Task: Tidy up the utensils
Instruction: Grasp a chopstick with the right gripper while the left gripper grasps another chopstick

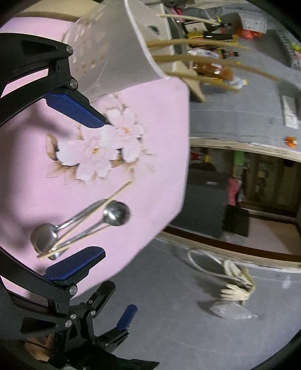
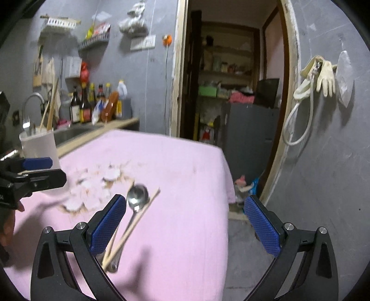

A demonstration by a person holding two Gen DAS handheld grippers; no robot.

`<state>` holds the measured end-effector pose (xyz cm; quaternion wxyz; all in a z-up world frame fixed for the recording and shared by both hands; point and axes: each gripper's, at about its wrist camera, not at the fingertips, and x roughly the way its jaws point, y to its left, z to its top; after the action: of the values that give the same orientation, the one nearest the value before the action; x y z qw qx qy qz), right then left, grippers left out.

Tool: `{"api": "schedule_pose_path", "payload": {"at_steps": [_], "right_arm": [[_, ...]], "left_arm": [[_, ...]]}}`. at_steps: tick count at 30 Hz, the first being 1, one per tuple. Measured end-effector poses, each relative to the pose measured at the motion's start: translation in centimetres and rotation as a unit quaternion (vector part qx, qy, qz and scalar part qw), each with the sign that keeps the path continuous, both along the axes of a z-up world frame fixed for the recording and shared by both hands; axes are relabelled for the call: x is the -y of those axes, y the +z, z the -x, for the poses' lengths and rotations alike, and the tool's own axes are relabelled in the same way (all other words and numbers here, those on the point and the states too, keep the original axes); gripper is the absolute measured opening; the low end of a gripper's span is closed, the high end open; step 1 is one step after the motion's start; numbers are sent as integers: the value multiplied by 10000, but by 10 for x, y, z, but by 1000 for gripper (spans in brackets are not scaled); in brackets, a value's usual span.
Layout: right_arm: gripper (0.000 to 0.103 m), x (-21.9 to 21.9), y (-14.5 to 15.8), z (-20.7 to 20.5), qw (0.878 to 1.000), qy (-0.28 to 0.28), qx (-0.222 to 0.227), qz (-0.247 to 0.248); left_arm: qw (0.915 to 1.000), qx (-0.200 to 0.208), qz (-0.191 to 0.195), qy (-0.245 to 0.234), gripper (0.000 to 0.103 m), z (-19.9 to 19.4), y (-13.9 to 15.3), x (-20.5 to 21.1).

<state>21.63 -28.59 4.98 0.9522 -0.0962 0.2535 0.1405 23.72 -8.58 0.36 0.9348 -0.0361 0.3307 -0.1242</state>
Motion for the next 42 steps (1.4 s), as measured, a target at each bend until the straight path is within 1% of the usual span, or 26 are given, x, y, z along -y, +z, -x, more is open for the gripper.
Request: {"api": "schedule_pose_path", "payload": {"at_steps": [4,9,11,13,14,17,18,19,23,24,25,26,27,31,35,37,40,42], "right_arm": [[103,-2,-9,-5,9995,55,-277,116],[98,-11,-18,-14,9977,204,-601,222],[94,-15,-21,-20,9964,249,-758,275],[83,-19,-26,-27,9942,317,-971,343],[81,-21,-28,-30,9931,342,-1056,372],[74,-28,-36,-38,9887,487,-1336,485],[70,-30,-38,-39,9875,531,-1389,518],[67,-33,-39,-40,9865,583,-1427,556],[64,-47,-41,-44,9837,759,-1470,700],[61,-51,-43,-45,9825,788,-1503,766],[56,-54,-45,-47,9811,786,-1549,856],[54,-56,-47,-48,9799,786,-1584,922],[53,-56,-48,-49,9799,791,-1579,931],[43,-50,-46,-51,9799,706,-1578,1000],[41,-39,-45,-48,9803,679,-1608,928],[35,-36,-45,-47,9803,700,-1591,936],[28,-34,-42,-44,9809,710,-1557,922],[23,-33,-42,-43,9814,699,-1534,913]], "left_arm": [[9981,-570,-195,154,100,-15,-12,1],[9929,-1110,-235,367,100,-26,-34,-6],[9908,-1273,-224,400,100,-27,-40,-9],[9890,-1398,-212,437,100,-29,-45,-12],[9882,-1446,-214,459,100,-30,-47,-14],[9879,-1456,-253,469,100,-30,-48,-16],[9879,-1459,-266,461,100,-29,-49,-17],[9878,-1462,-279,452,100,-30,-49,-17],[9877,-1465,-343,414,100,-32,-52,-15],[9878,-1467,-338,411,100,-31,-52,-15],[9877,-1471,-328,407,100,-32,-52,-15],[9878,-1475,-312,396,100,-32,-52,-16],[9877,-1482,-305,388,100,-33,-52,-15],[9881,-1511,-183,208,100,-38,-49,-11],[9879,-1542,-143,-20,99,-46,-45,-2],[9879,-1530,-183,-142,97,-49,-44,5],[9872,-1547,-127,-374,84,-55,-43,14],[9852,-1645,-13,-488,67,-64,-45,18]]}}
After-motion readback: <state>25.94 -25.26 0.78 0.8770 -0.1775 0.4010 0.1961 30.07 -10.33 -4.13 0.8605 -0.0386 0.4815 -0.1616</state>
